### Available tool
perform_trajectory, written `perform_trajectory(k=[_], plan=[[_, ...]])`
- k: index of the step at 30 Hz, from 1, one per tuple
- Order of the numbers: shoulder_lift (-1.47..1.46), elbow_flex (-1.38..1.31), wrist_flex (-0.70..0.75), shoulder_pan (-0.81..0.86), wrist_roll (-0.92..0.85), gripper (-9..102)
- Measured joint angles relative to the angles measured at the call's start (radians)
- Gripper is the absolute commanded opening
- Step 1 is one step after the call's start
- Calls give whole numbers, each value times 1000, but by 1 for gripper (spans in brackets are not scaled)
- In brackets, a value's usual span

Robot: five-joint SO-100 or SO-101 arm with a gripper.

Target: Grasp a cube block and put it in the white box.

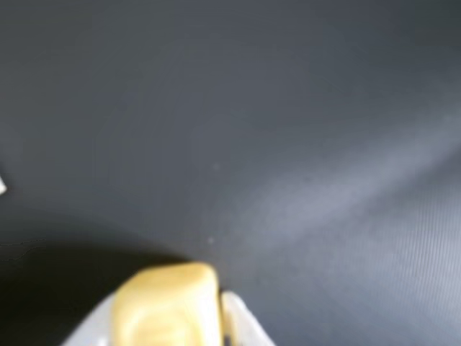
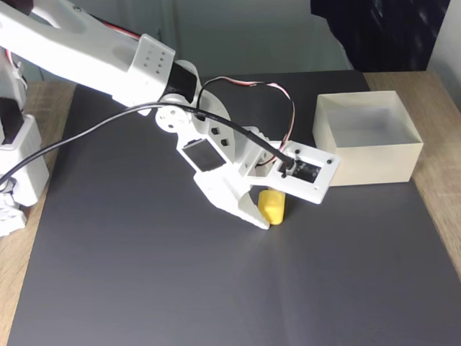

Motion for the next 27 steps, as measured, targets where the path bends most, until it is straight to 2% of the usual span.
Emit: perform_trajectory(k=[1, 15, 27], plan=[[0, 0, 8, 0, 6, 0], [12, -8, 51, -5, 14, 0], [235, -34, 35, -92, -44, 0]])
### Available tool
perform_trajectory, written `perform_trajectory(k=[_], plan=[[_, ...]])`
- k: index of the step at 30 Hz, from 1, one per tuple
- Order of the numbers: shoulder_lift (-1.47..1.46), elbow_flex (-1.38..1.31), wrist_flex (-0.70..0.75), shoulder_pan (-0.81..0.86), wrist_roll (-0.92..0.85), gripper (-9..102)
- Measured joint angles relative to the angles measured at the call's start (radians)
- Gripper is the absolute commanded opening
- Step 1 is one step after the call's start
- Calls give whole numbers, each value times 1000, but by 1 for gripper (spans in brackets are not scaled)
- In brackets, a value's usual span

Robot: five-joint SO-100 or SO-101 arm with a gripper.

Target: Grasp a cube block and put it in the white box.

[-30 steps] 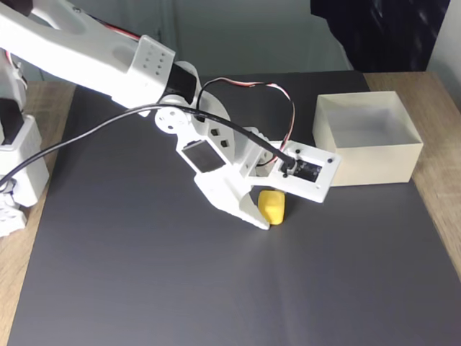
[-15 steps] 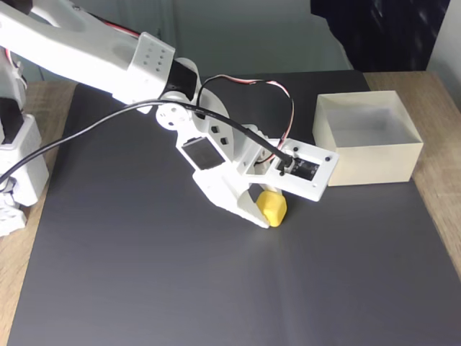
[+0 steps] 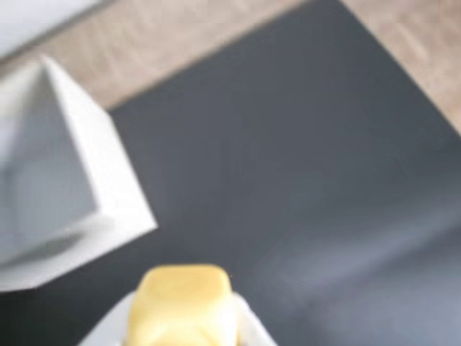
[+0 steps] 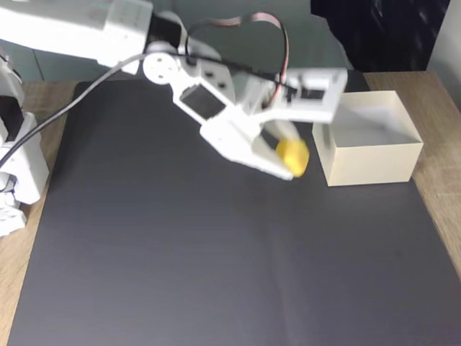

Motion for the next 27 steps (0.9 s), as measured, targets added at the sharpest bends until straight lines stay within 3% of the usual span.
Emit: perform_trajectory(k=[14, 27], plan=[[54, -166, -78, -103, -58, 0], [-425, -650, -89, -140, -107, 0]])
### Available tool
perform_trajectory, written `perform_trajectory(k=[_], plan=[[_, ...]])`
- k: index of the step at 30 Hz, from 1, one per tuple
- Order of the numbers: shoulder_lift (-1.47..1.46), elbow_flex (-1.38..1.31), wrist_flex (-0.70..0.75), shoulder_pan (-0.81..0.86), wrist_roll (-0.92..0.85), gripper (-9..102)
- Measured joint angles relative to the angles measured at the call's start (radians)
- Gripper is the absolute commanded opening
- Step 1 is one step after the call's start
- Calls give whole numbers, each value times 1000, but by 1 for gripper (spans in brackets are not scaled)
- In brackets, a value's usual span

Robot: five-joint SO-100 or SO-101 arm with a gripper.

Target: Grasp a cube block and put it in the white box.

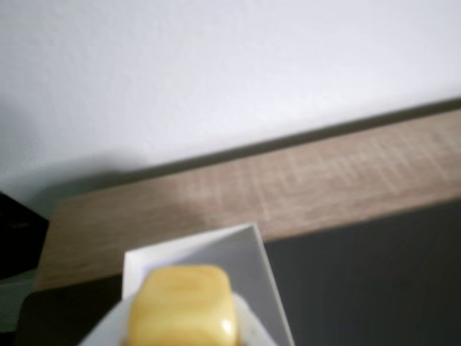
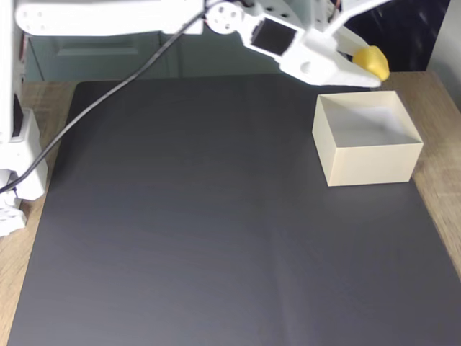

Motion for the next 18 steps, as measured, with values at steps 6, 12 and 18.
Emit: perform_trajectory(k=[6, 12, 18], plan=[[-132, -104, 0, -14, -3, 0], [-204, -118, 0, -23, -3, 0], [-221, -141, 0, -26, -9, 12]])
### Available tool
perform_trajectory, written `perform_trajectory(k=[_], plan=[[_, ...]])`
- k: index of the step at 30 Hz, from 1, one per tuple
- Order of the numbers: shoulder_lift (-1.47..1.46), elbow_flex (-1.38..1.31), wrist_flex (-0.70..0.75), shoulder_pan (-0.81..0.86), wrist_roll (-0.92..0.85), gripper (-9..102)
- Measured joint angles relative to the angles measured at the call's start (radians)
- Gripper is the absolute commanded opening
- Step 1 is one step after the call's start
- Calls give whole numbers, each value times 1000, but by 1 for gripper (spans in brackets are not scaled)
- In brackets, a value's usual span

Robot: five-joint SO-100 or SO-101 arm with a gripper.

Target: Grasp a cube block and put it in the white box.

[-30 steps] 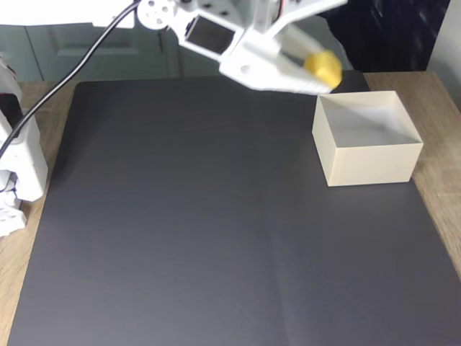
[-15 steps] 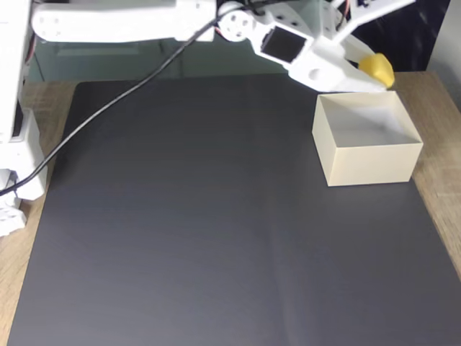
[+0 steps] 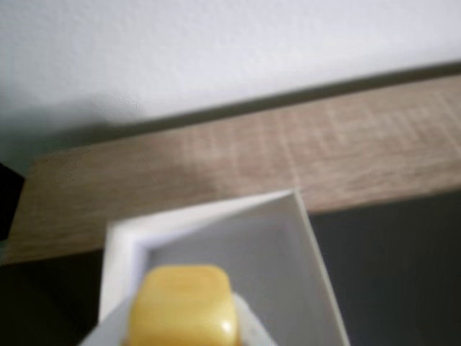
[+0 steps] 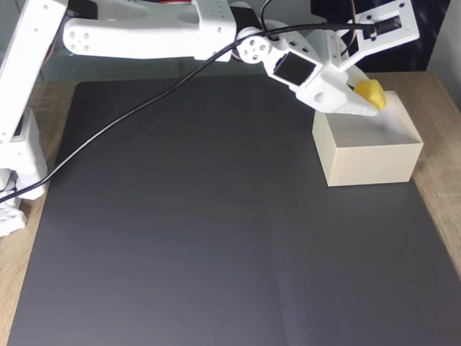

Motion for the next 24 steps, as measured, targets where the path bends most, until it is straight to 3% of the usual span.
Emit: perform_trajectory(k=[4, 9, 17, 24], plan=[[0, 0, -12, 0, -5, 26], [0, -3, -12, 17, -11, 33], [0, -3, -12, 25, -12, 30], [0, -3, 31, 25, -12, 13]])
